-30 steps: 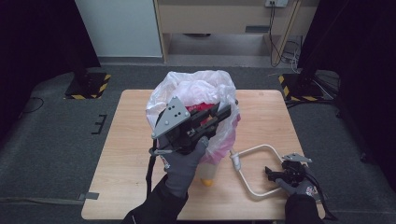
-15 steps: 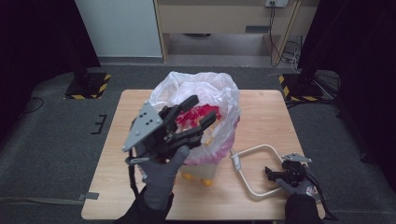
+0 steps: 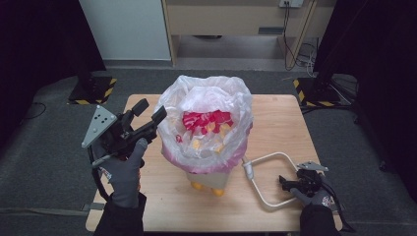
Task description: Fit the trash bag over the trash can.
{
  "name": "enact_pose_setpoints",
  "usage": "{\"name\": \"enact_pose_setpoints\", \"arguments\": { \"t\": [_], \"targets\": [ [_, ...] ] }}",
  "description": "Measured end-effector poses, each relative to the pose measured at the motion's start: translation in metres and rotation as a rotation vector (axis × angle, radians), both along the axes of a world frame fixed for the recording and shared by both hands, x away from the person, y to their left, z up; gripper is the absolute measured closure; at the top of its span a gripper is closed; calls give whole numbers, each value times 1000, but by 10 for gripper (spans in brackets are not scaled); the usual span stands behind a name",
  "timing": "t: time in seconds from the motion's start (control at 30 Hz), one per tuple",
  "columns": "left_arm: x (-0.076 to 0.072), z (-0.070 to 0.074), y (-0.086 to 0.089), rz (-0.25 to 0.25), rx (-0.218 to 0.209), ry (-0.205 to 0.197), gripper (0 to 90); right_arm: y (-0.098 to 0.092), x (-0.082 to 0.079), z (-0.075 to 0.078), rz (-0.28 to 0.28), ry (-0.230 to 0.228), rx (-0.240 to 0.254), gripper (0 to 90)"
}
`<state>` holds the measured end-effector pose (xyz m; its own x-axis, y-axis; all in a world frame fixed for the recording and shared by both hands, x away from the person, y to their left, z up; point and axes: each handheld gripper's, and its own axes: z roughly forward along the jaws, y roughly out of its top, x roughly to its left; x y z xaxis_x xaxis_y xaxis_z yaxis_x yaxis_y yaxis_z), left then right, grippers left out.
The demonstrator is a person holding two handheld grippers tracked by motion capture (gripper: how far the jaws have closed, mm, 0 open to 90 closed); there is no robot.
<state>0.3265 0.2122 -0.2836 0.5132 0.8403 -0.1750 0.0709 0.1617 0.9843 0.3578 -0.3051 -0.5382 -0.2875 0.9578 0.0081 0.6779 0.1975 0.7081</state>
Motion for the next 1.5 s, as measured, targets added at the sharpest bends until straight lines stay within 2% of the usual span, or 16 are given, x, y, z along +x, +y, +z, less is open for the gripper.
{"name": "enact_pose_setpoints", "arguments": {
  "t": [0.13,0.33,0.47,0.57,0.63,0.7,0.93,1.03,1.1,1.17,1.23,1.3,1.43,1.5],
  "targets": [
    [17,-13,5,-34,-4,18,351,0,0,0,-1,0,-1,13],
    [32,-27,-1,-63,40,62,350,0,0,0,2,2,0,13],
    [37,-32,-5,-83,45,88,445,0,0,0,2,2,1,13],
    [38,-31,-9,-91,41,99,546,0,0,0,1,2,1,13],
    [38,-27,-12,-95,45,91,626,0,0,0,3,2,0,13],
    [39,-23,-17,-94,38,81,665,0,0,0,3,2,0,13],
    [50,-10,-34,-99,33,65,706,0,0,0,3,3,1,13],
    [56,-7,-35,-68,47,90,705,-1,1,0,9,-1,-4,13],
    [62,-9,-34,-56,53,151,691,-1,1,0,9,-1,-4,13],
    [66,-11,-32,-29,74,184,673,-1,1,0,9,0,-4,13],
    [71,-15,-30,-43,74,211,630,0,0,0,6,1,-1,13],
    [72,-18,-28,-54,69,213,578,0,1,0,8,1,-1,13],
    [68,-23,-21,-81,17,180,483,-1,1,1,9,2,4,24],
    [63,-23,-16,-88,-5,165,457,-2,1,1,14,-11,0,66]
  ]
}}
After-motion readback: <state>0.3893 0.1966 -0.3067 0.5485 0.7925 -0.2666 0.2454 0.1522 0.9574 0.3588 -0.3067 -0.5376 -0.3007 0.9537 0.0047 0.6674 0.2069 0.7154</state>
